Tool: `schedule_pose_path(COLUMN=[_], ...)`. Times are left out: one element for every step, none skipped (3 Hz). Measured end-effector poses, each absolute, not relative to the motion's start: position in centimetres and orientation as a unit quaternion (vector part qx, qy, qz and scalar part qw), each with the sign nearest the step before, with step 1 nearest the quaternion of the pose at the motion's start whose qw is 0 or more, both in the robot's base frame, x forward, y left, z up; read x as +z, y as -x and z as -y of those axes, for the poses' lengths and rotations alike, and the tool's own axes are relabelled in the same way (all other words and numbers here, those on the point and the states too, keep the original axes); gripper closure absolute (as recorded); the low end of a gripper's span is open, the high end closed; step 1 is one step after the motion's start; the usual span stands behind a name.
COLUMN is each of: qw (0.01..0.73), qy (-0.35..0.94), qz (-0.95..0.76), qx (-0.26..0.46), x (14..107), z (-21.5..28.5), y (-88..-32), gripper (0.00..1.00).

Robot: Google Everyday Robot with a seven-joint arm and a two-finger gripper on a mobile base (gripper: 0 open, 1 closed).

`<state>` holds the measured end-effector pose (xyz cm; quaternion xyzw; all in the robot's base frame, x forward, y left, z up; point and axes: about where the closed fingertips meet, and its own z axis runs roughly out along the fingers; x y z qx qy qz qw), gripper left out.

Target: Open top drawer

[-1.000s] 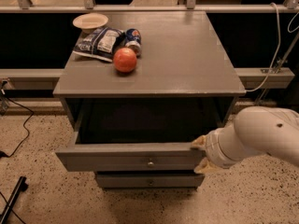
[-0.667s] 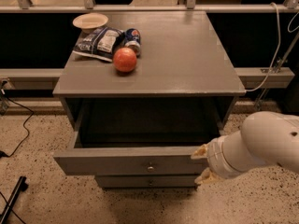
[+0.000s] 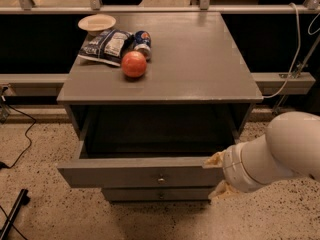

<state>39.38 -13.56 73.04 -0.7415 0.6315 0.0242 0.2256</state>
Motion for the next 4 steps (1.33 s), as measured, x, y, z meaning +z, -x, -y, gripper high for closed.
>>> schedule_pose_path(qw=[0.214,0.202,0.191,0.181], qy=[0.733,0.725,0.712,0.698], qz=[-0.646,-0.658,-0.675,-0.69], qx=[0.014,0.02,0.036,0.057], x=[73.8,73.2,71.4,69.0], z=[14.3,14.7,14.5,14.2], y=[-44.9,-49.5,-53.1,-54.4], gripper=[0.68,0.88,1.0,1.0])
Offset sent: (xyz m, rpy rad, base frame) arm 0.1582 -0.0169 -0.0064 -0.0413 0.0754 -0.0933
